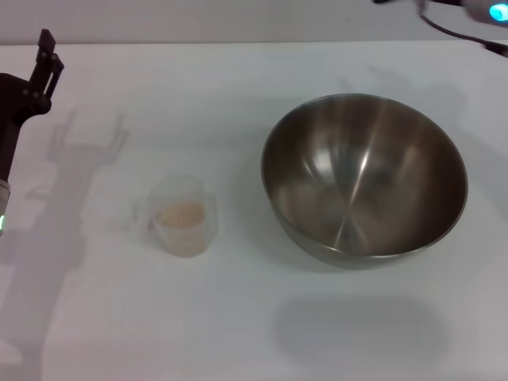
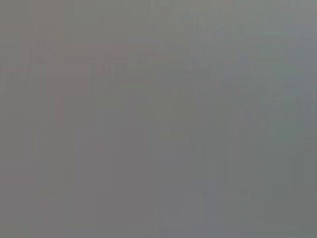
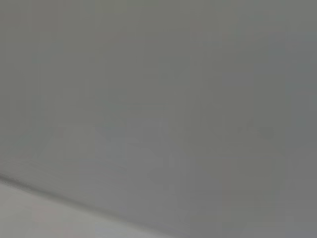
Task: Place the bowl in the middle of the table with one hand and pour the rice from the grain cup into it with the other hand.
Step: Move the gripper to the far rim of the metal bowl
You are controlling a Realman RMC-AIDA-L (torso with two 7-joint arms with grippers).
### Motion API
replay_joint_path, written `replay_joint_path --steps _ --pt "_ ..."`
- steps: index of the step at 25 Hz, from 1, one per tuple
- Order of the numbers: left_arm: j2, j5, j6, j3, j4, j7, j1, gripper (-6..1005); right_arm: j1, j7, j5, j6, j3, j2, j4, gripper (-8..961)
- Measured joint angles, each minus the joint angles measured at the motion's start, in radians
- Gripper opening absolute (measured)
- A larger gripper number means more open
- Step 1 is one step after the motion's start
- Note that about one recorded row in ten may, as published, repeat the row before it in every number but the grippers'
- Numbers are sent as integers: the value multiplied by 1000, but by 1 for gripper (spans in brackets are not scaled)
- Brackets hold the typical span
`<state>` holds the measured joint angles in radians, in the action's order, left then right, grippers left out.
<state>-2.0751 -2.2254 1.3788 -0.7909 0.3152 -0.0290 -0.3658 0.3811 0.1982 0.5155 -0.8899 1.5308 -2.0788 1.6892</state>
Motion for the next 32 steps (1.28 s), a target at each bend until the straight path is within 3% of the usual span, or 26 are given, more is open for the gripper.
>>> replay_joint_path --steps 6,11,22,32 --pt "0 0 5 -7 0 0 5 800 126 -19 13 -469 -231 6 8 612" --pt "0 -1 10 -7 -2 0 3 800 204 68 12 -632 -366 11 -118 613" --pt "0 0 33 -7 -1 0 0 800 250 143 -13 -702 -404 47 -265 612" --pt "-2 0 52 -4 3 0 7 800 262 202 -40 -677 -402 46 -396 609"
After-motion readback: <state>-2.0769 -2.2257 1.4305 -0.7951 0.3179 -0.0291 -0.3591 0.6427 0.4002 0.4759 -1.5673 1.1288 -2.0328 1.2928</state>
